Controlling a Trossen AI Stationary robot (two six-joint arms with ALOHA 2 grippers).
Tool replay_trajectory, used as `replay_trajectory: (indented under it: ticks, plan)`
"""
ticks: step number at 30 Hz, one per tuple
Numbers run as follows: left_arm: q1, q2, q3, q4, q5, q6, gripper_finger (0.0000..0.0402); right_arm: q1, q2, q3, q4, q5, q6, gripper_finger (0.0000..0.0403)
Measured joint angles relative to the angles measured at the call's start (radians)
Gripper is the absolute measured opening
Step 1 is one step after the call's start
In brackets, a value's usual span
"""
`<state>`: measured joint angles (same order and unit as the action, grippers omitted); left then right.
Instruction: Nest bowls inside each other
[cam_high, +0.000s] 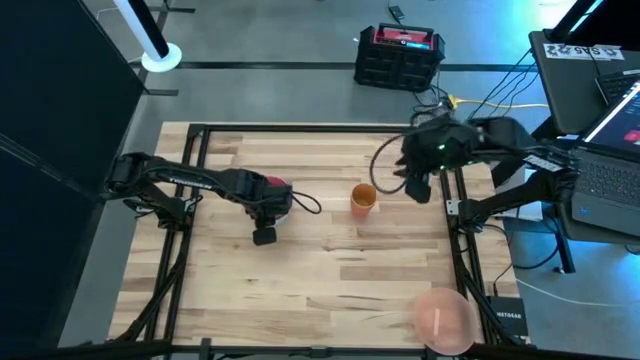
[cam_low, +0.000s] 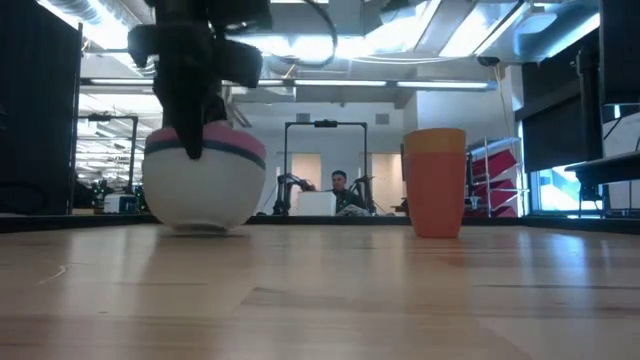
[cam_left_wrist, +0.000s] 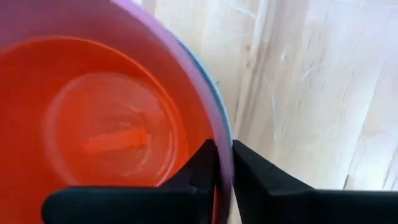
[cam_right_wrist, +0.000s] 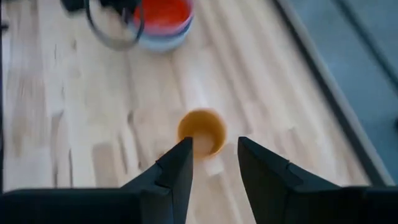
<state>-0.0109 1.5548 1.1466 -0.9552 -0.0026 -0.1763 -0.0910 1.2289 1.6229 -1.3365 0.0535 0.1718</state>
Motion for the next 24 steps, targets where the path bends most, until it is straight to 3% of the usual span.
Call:
replay_trajectory:
  ticks: [6,24]
  plan:
    - [-0.019,-0.018,0.057,-0.057,-0.058,-0.033,0.0022,0.025,0.0,-0.176,0.044,-0.064,0.015,0.0115]
    - [-0.1,-0.127,0.12,-0.181,-0.133,-0.097,0.0022,0.674,0.003,-0.516,0.281,-0.166,0.567,0.0115]
